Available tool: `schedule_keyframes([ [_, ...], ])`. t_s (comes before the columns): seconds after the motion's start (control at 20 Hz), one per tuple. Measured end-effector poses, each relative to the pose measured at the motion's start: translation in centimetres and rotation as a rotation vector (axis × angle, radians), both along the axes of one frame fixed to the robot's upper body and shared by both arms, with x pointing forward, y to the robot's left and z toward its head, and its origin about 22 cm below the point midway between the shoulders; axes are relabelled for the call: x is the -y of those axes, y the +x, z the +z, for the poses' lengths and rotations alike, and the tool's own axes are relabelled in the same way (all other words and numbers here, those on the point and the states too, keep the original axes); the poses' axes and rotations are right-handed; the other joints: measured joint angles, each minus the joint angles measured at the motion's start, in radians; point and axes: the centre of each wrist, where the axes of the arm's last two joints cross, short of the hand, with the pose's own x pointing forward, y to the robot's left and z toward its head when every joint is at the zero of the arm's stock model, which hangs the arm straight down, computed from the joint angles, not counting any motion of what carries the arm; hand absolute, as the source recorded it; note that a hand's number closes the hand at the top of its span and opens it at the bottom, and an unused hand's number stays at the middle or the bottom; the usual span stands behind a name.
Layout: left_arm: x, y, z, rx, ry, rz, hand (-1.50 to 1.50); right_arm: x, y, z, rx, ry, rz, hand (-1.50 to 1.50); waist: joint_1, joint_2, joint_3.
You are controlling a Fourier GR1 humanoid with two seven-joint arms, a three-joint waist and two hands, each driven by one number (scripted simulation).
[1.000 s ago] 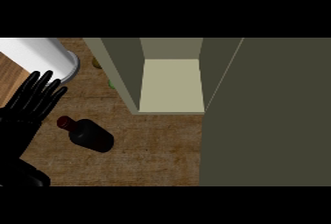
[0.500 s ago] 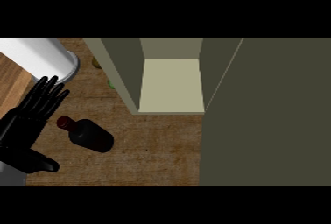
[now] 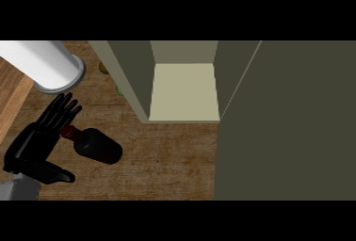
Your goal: Pick up the wine, place it into the cabinet and close the cabinet
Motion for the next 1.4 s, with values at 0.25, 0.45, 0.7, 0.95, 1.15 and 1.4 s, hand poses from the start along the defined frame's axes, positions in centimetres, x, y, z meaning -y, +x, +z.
schedule_keyframes([
  [0.25, -1.2, 0.4, -2.1, -0.011, 0.021, -0.005, -1.50, -0.2, -0.1, 0.1, -0.003, -0.001, 0.007, -1.50, -0.001, 0.000, 0.000],
  [0.45, -1.6, 1.1, -3.6, -0.024, 0.026, -0.015, -1.50, -0.9, 0.1, 0.5, -0.001, -0.004, 0.016, -1.50, 0.000, 0.000, 0.000],
  [0.7, -1.1, 1.2, -5.1, -0.049, 0.026, -0.020, -1.50, -0.4, 0.0, 0.3, 0.002, -0.004, 0.006, -1.50, -0.001, 0.000, 0.000],
  [0.95, -0.9, 0.8, -7.5, -0.068, 0.020, -0.022, -1.50, -0.4, 0.0, 0.6, 0.006, -0.003, -0.007, -1.50, -0.001, 0.000, 0.000],
  [1.15, -1.1, 1.5, -8.5, -0.097, 0.029, -0.012, -1.50, -0.5, 0.1, 0.7, 0.003, -0.005, -0.007, -1.50, -0.003, 0.001, 0.000],
  [1.4, -0.9, 1.8, -9.9, -0.123, 0.056, -0.006, -1.50, -0.3, 0.0, 0.2, 0.005, -0.008, -0.004, -1.50, -0.005, 0.001, 0.000],
])
